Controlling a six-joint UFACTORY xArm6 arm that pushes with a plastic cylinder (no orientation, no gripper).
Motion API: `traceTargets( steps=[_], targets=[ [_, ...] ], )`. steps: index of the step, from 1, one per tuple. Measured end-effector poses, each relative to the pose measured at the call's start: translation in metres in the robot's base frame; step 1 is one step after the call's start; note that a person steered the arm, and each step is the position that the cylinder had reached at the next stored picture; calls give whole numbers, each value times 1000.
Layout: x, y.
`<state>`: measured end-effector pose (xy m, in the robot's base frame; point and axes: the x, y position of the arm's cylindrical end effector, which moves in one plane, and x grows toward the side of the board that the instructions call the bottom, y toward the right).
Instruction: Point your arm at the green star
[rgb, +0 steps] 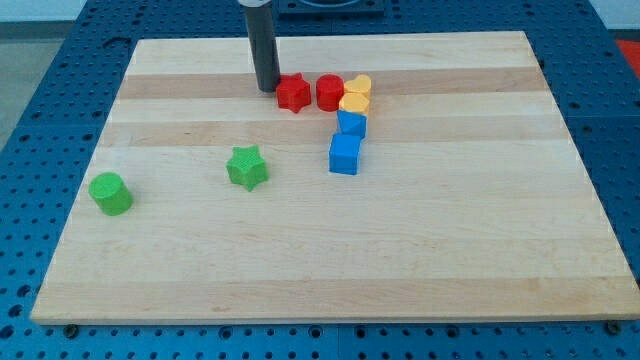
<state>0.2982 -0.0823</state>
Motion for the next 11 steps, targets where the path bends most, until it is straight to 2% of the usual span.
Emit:
traceTargets(
  steps=[3,4,6,10,11],
  targets=[
    [0,11],
    [7,-16],
    [55,-54],
    [160,-37],
    [165,-38]
  ],
)
